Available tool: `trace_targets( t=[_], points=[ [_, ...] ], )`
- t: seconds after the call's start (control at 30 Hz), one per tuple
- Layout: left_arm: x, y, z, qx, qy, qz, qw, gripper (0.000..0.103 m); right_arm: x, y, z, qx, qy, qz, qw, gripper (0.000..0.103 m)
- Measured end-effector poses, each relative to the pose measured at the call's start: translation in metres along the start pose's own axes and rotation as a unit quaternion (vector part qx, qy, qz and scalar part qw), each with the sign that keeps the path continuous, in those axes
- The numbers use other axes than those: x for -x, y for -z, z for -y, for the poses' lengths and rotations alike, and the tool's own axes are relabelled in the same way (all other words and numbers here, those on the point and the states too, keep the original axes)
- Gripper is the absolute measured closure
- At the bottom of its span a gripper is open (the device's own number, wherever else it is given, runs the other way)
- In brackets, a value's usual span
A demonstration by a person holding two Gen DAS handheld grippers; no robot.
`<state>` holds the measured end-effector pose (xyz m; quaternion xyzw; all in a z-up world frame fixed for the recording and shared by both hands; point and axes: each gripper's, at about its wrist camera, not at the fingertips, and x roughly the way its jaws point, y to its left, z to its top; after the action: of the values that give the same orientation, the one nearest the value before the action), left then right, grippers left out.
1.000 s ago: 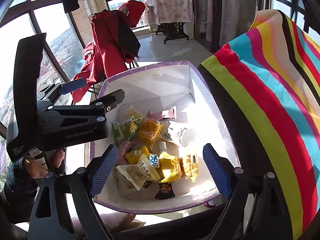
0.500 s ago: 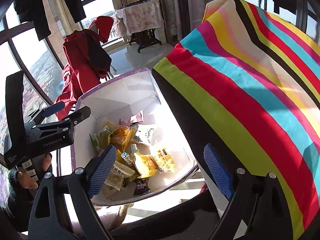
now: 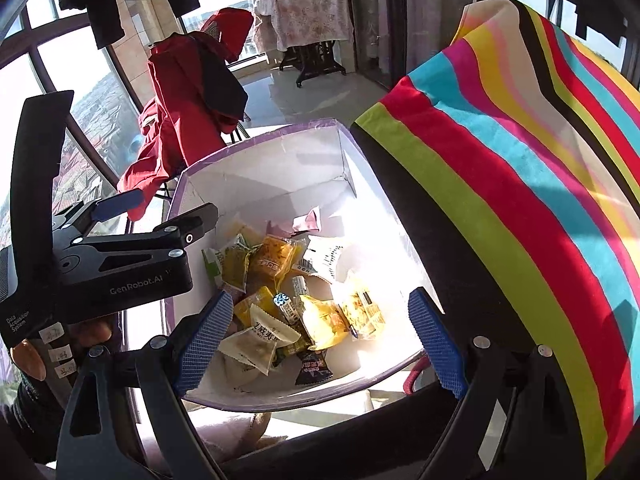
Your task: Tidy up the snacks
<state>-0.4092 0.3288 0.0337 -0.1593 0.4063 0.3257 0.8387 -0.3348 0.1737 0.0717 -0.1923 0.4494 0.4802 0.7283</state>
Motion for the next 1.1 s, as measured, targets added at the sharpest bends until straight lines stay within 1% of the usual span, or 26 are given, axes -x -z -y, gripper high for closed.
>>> trace_targets(
  t=[0.23,0.43,0.8,1.1],
  points=[
    [-0.003,0.004,-0.009,0.013,-0.003,-0.007,0.9999,0.002,-0.016,0.004,-0.014,0.017,-0.005,-0.026,1.0,0.016],
    [-0.007,0.004,-0.012,0.019,0.0,-0.014,0.9997,0.002,-0.02,0.01,-0.017,0.025,-0.008,-0.038,0.999,0.016],
    [-0.011,0.007,-0.011,0.018,0.007,-0.02,0.9996,0.002,-0.023,0.015,-0.013,0.005,-0.016,-0.042,0.999,0.016],
    [-0.015,0.009,-0.012,0.019,0.007,-0.026,0.9994,0.002,-0.025,0.017,-0.011,0.002,-0.019,-0.042,0.999,0.016]
  ],
)
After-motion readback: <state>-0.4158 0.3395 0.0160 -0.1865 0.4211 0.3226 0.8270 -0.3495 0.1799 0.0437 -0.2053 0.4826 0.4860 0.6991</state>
